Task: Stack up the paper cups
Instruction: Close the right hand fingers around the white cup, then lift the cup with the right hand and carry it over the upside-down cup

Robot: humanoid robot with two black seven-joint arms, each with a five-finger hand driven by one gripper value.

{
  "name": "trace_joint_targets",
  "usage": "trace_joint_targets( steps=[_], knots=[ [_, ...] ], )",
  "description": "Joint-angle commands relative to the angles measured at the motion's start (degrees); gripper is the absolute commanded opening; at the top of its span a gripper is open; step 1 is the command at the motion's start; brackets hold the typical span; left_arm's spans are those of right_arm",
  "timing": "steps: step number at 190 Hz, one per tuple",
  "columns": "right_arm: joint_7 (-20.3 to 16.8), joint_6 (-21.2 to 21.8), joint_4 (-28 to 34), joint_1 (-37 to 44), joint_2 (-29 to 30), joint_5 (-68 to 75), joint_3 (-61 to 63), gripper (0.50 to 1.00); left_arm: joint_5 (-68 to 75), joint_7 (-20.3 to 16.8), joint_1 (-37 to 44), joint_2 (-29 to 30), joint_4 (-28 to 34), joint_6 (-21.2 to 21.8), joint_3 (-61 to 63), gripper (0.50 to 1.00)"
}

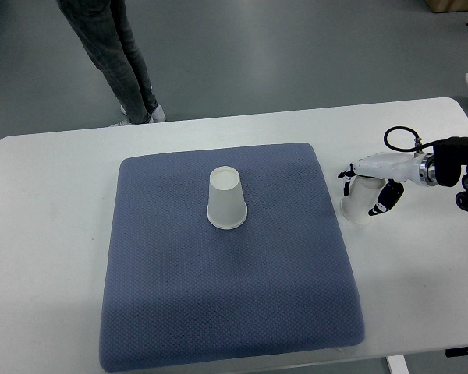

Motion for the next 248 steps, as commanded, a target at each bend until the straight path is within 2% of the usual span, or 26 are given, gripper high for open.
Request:
trace_joint_targets(
  steps=[1,15,28,38,43,78,175,248],
  knots=[
    [0.0,0.1,-0.1,-0.1,0.1,0.0,0.0,0.789,0.0,0.0,0.0,0.0,0.0,0.0,0.0,1.000],
    [0.0,0.4,-0.1,-0.1,0.1,0.0,0.0,0.744,0.0,0.0,0.0,0.0,0.0,0.0,0.0,1.000],
    [0.0,0.6,-0.1,0.0,0.1,0.0,0.0,0.670,-0.1,0.0,0.0,0.0,0.0,0.0,0.0,1.000],
    [0.0,0.6,-0.1,0.0,0.1,0.0,0.0,0.643,-0.1,0.0,0.0,0.0,0.0,0.0,0.0,1.000],
    [0.0,0.7,-0.3,0.0,0.1,0.0,0.0,0.615,-0.1,0.0,0.0,0.0,0.0,0.0,0.1,1.000],
    [0.0,0.9,-0.4,0.0,0.3,0.0,0.0,0.513,-0.1,0.0,0.0,0.0,0.0,0.0,0.0,1.000],
    [0.0,1.2,-0.5,2.6,0.0,0.1,0.2,0.513,0.0,0.0,0.0,0.0,0.0,0.0,0.0,1.000],
    [0.9,7.5,2.1,13.9,0.1,0.4,0.7,0.515,-0.1,0.0,0.0,0.0,0.0,0.0,0.0,1.000]
  ],
)
